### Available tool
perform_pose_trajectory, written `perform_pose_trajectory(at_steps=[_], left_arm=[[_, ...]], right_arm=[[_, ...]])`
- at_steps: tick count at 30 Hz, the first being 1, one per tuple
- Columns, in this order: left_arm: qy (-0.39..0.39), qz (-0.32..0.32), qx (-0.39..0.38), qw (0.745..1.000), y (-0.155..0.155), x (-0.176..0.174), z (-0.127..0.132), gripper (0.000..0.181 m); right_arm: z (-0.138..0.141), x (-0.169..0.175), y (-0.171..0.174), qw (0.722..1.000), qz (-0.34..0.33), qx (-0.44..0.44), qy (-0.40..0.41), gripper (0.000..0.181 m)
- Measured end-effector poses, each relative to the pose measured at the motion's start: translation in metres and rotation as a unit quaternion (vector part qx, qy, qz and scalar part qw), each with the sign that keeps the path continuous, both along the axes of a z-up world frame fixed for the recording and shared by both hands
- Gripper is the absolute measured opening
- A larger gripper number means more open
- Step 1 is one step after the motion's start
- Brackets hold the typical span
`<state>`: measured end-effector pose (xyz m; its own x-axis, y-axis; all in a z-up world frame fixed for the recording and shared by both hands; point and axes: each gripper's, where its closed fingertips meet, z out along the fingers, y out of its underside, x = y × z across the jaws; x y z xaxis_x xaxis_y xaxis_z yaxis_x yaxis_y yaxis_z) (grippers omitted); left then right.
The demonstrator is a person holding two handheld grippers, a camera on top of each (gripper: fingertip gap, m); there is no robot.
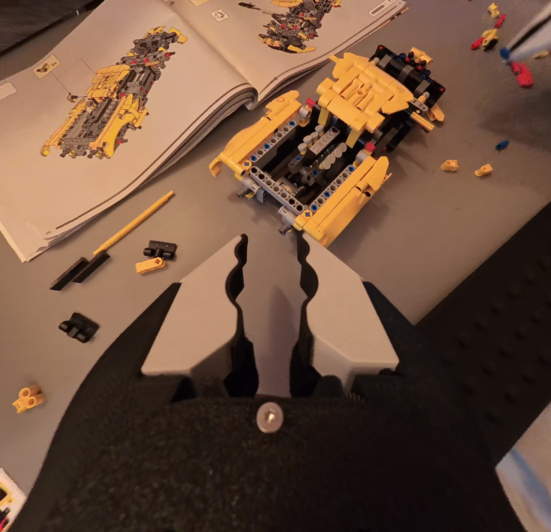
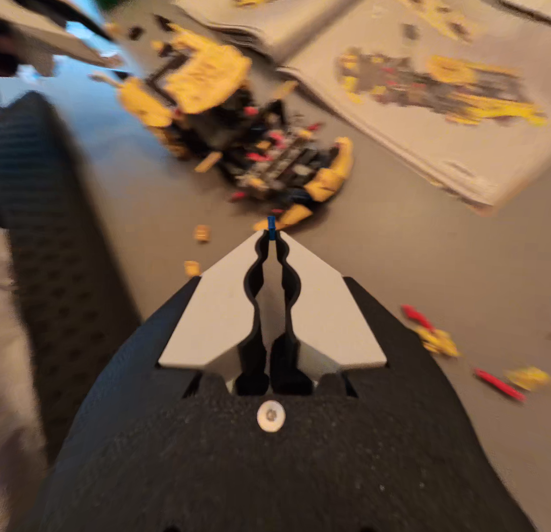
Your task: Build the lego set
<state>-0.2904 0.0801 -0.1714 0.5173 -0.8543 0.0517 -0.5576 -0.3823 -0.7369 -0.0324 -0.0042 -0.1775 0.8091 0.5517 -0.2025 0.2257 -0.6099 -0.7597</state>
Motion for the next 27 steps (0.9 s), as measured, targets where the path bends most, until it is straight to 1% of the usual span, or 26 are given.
perform_pose_trajectory(at_steps=[2, 4, 6, 9, 11, 14, 18, 21, 22, 24, 25, 27], left_arm=[[0.002, 0.001, 0.002, 1.0, 0.002, 0.002, -0.003, 0.033], [0.004, 0.002, 0.001, 1.0, 0.004, 0.004, -0.006, 0.033], [0.002, 0.005, -0.002, 1.0, 0.005, 0.006, -0.008, 0.033], [-0.009, 0.003, -0.006, 1.0, 0.005, 0.006, -0.009, 0.033], [-0.006, 0.0, -0.01, 1.0, 0.004, 0.004, -0.011, 0.033], [0.0, 0.0, -0.008, 1.0, 0.005, -0.002, -0.013, 0.033], [-0.007, 0.006, -0.008, 1.0, 0.009, -0.009, -0.01, 0.033], [-0.008, 0.008, -0.004, 1.0, 0.011, -0.011, -0.008, 0.033], [-0.008, 0.008, -0.004, 1.0, 0.01, -0.012, -0.008, 0.033], [-0.007, 0.002, -0.022, 1.0, 0.004, -0.012, -0.008, 0.025], [-0.009, 0.0, -0.029, 1.0, 0.001, -0.012, -0.007, 0.025], [-0.016, 0.0, -0.019, 1.0, 0.0, -0.013, -0.002, 0.026]], right_arm=[[-0.005, -0.038, -0.019, 0.999, 0.034, -0.022, 0.015, 0.003], [-0.013, -0.067, -0.031, 0.998, 0.043, -0.036, 0.017, 0.003], [-0.023, -0.086, -0.038, 0.998, 0.04, -0.047, 0.002, 0.003], [-0.042, -0.097, -0.04, 0.997, 0.032, -0.041, -0.064, 0.003], [-0.054, -0.098, -0.04, 0.993, 0.03, -0.041, -0.111, 0.004], [-0.055, -0.099, -0.034, 0.991, 0.028, -0.024, -0.131, 0.004], [-0.055, -0.099, -0.032, 0.992, 0.032, -0.024, -0.124, 0.004], [-0.055, -0.1, -0.033, 0.994, 0.026, -0.033, -0.101, 0.005], [-0.052, -0.101, -0.034, 0.995, 0.025, -0.039, -0.085, 0.01], [-0.039, -0.101, -0.035, 0.998, 0.027, -0.03, -0.046, 0.018], [-0.032, -0.095, -0.035, 0.999, 0.024, -0.016, -0.04, 0.021], [-0.025, -0.072, -0.036, 0.998, 0.011, 0.006, -0.06, 0.024]])
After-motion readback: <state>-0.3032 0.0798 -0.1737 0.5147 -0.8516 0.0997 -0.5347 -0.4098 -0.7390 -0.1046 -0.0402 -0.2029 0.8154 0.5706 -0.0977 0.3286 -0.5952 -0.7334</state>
